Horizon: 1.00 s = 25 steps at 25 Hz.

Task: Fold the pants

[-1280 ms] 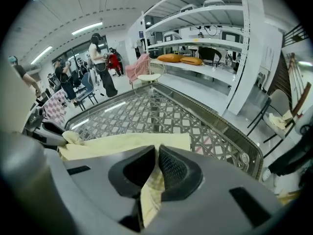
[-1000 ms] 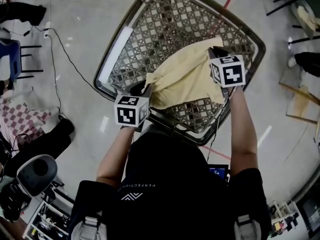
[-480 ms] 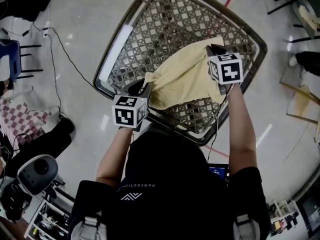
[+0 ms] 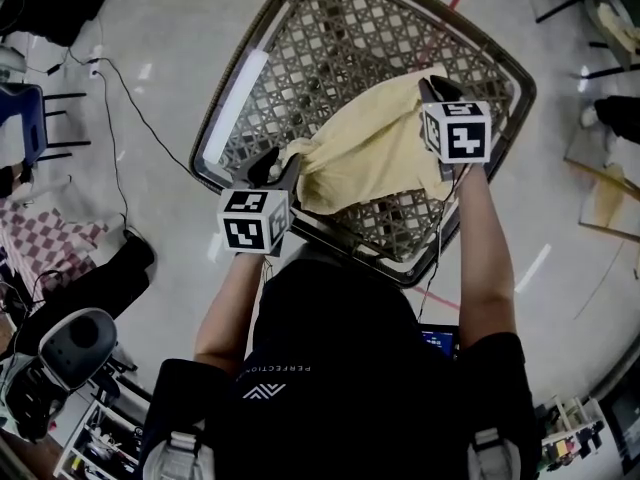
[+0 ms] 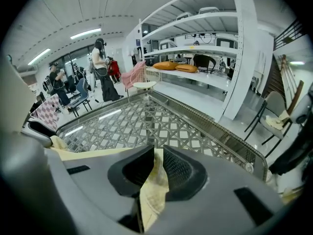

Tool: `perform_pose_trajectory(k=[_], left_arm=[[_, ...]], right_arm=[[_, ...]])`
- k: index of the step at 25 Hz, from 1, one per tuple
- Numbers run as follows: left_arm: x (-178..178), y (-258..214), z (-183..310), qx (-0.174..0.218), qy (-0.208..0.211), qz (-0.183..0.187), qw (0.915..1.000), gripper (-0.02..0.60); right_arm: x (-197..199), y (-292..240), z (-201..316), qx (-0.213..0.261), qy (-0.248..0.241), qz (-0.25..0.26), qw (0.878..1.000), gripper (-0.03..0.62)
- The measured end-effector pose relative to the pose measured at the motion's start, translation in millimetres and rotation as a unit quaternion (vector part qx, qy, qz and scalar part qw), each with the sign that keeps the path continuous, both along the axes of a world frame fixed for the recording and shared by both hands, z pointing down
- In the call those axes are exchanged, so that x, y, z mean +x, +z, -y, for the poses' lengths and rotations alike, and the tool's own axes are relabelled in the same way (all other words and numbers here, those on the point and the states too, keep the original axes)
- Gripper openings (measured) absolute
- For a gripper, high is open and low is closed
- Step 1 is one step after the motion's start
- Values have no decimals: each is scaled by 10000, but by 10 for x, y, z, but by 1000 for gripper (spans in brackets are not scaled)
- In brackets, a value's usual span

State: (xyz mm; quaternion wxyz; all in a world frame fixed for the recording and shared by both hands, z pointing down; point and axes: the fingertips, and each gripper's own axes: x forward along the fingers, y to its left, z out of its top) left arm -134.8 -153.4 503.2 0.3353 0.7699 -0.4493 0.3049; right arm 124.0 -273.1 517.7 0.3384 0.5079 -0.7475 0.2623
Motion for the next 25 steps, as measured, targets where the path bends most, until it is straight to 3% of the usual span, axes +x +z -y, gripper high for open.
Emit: perform_pose_trajectory(k=[5,13,25], left_arm=[[-96,-82,5,120,-109,-5,9999,170],[-279,-248,98,368,-381,21,9986,172],[170,-145,-488,-1,590,-56,9982,140]], right_arm=[[94,-217,47,331,242,52,9991,49],[107,-249,-200,205,325,212,9990,49],[-170,-138,-941,-295,177,817,9961,49]])
